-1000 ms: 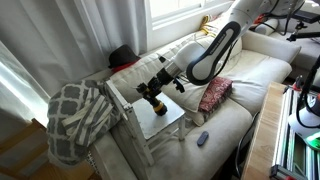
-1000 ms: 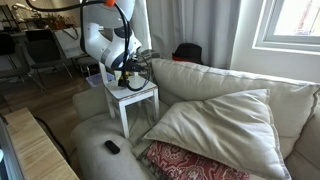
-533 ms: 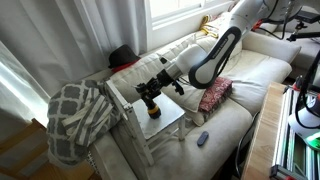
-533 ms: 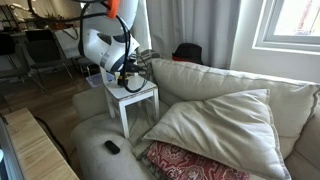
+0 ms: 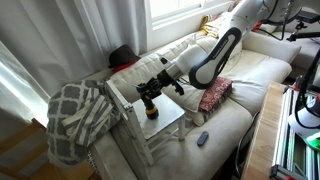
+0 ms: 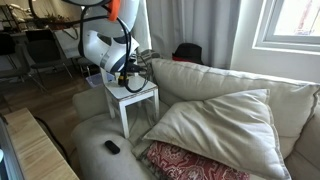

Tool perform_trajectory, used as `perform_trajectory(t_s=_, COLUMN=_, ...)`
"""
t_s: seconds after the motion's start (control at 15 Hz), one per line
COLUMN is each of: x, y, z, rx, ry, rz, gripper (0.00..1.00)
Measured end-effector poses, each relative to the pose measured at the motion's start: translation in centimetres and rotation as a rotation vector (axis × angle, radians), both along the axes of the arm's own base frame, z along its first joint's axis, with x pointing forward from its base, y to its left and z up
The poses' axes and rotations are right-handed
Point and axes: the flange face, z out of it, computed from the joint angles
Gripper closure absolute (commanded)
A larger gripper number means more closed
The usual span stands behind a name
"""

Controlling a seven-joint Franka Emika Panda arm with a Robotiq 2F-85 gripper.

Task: Turn off the torch, then put the torch upright

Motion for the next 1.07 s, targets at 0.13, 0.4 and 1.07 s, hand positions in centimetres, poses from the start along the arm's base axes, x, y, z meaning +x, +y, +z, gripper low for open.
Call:
perform_trajectory(t_s=0.13, x=-0.1, y=0.1, z=0.1, rx=-0.009, ry=-0.018, rz=0.017, gripper=0.75)
perform_trajectory(t_s=0.4, x=0.0, y=-0.1, z=0.4, rx=-0.035, ry=-0.055, rz=0.038, gripper=0.75)
perform_trajectory(t_s=1.07, x=0.6, y=-1.9, z=0.8, rx=-0.103, ry=-0.085, rz=0.036, gripper=0.75)
